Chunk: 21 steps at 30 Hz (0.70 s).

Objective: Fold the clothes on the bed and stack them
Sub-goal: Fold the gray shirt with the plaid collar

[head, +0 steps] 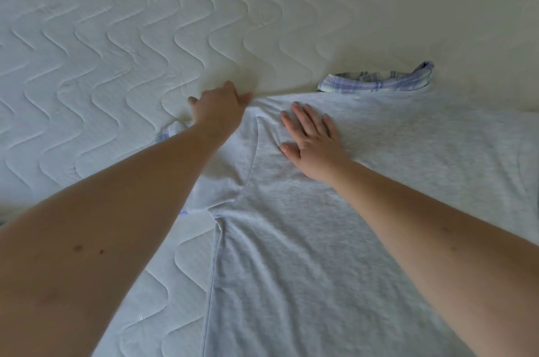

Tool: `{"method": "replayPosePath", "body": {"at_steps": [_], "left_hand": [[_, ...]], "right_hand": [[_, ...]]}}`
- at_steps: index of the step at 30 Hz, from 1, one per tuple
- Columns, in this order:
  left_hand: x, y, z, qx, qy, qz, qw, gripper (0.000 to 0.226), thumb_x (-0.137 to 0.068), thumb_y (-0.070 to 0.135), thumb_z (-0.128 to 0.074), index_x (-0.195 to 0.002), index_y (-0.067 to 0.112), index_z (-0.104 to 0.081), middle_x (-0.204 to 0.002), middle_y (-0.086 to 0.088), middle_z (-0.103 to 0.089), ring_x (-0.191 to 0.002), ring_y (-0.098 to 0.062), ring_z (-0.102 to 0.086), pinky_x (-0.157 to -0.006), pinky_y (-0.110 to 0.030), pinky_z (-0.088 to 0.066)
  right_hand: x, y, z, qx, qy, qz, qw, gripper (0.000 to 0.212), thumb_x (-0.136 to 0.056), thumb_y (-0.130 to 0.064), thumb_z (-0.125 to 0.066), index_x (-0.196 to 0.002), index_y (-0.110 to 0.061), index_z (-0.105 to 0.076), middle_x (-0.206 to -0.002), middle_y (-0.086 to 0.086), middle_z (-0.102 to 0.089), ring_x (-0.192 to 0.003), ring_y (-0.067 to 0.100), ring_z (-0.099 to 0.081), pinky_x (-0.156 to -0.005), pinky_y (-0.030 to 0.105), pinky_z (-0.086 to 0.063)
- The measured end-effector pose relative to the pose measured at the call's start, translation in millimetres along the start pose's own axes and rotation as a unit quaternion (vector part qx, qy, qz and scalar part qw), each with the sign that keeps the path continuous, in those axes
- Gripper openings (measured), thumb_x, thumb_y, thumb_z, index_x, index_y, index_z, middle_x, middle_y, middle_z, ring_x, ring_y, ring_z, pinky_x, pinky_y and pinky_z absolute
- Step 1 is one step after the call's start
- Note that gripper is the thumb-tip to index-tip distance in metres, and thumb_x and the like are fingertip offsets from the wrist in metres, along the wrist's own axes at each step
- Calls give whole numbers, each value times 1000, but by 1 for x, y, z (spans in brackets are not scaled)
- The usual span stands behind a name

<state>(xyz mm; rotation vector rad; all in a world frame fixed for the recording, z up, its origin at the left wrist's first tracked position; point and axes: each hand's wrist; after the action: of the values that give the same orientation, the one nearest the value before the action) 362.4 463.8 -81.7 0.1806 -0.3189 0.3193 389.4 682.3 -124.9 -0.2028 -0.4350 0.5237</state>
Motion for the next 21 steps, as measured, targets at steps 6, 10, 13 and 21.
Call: {"method": "replayPosePath", "body": {"at_steps": [6,10,13,21], "left_hand": [[15,-91,15,-100,-86,22,991,76,-80,84,-32,-119,24,-59,-123,-11,-49,-119,-35,-42,-94,-54,-33],[26,-117,23,18,-133,34,990,54,-84,56,-65,-125,22,-59,-127,-11,-51,-112,-34,-51,-92,-43,-44],[42,-108,40,156,-135,48,977,46,-87,43,-68,-124,19,-58,-113,-3,-57,-83,-21,-58,-63,-28,-43],[95,-30,92,418,-270,-54,866,14,-89,24,-70,-91,12,-62,-90,-15,-67,-84,-29,-64,-89,-49,-50]], "right_hand": [[8,-25,27,-41,-4,-23,999,63,-102,-40,-37,-155,-23,-8,-163,0,4,-150,18,5,-119,39,0],[39,-68,24,-191,58,-24,980,46,-100,-19,-45,-146,-17,-38,-149,4,-42,-135,22,-40,-110,35,-33],[62,-100,16,-382,20,-68,922,35,-100,-13,-44,-132,-18,-54,-130,-1,-61,-119,14,-57,-95,20,-43],[88,-130,36,-746,-8,-156,647,34,-103,-38,-35,-129,-31,-54,-125,-11,-63,-114,5,-59,-99,34,-46]]}}
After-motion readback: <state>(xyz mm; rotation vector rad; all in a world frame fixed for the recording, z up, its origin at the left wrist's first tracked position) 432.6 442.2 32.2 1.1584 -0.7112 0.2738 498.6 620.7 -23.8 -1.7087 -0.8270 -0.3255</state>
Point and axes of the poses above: each hand's wrist, its own x-axis away from the middle knuckle, its own z-axis out of the back of the hand, y = z × x
